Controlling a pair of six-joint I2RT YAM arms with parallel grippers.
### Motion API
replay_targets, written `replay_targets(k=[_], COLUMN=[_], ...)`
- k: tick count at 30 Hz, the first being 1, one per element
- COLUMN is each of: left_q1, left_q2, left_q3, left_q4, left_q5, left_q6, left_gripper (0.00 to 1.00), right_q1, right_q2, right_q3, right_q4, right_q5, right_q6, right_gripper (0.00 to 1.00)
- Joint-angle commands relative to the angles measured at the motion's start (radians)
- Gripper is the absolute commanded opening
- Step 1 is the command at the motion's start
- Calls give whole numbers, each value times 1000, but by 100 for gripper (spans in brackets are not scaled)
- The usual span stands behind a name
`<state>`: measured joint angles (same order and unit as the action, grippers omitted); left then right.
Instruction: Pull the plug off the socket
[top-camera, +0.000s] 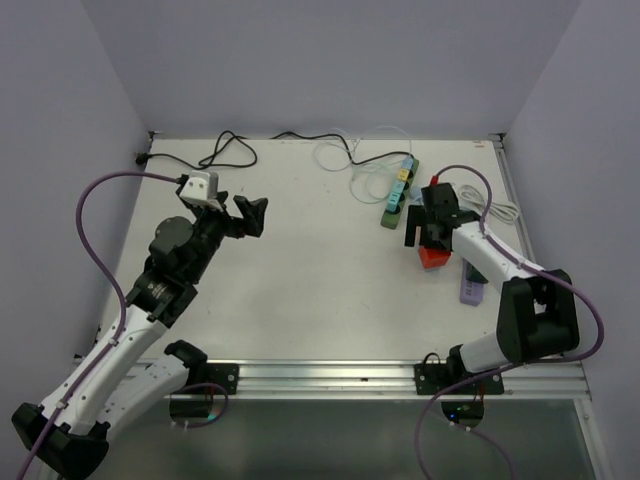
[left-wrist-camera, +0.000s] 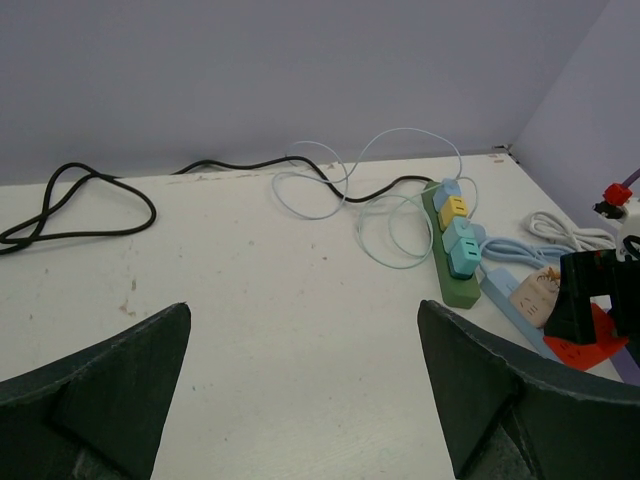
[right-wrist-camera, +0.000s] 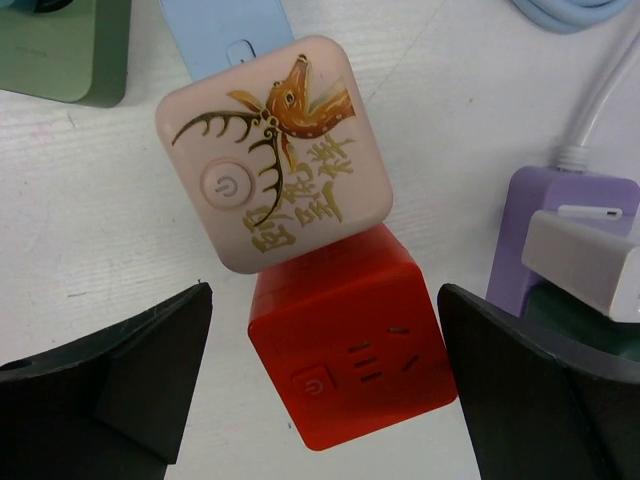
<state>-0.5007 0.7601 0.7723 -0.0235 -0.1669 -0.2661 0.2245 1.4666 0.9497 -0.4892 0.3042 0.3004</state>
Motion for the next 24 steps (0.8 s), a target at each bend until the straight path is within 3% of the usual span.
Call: replay_targets(k=[1, 4, 6, 7, 8, 11, 14, 20, 24], left_q1=[-7, -7, -9, -7, -9, -9, -10, -9, -10], left_q2=[4, 10, 13, 13, 16, 18, 21, 24, 25], left_q3=[12, 12, 12, 10, 10, 8, 7, 7, 8], left_q4=[50, 51, 53, 53, 53, 54, 54, 54, 54], left_q5=[12, 26, 32, 32, 32, 29, 30, 35, 37], left_q6=[24, 22, 22, 22, 24, 25, 27, 27, 27], left_gripper=[100, 100, 100, 100, 100, 100, 100, 100, 100], right_q1=[9, 9, 10, 9, 9, 13, 27, 50, 76], right_q2=[-55, -54, -40, -29, -29, -67, -164, -330, -416], right_q3=[-25, -48, -52, -52, -52, -49, -40, -40, -91], right_q4=[-49, -26, -19, -20, -23, -43, -78, -118, -117], right_q5=[-10, 6, 7, 1, 1, -31, -80, -206, -403], right_q6=[28, 37, 39, 39, 42, 46, 60, 78, 105], right_gripper=[99, 97, 90, 81, 62, 35, 23, 18, 18])
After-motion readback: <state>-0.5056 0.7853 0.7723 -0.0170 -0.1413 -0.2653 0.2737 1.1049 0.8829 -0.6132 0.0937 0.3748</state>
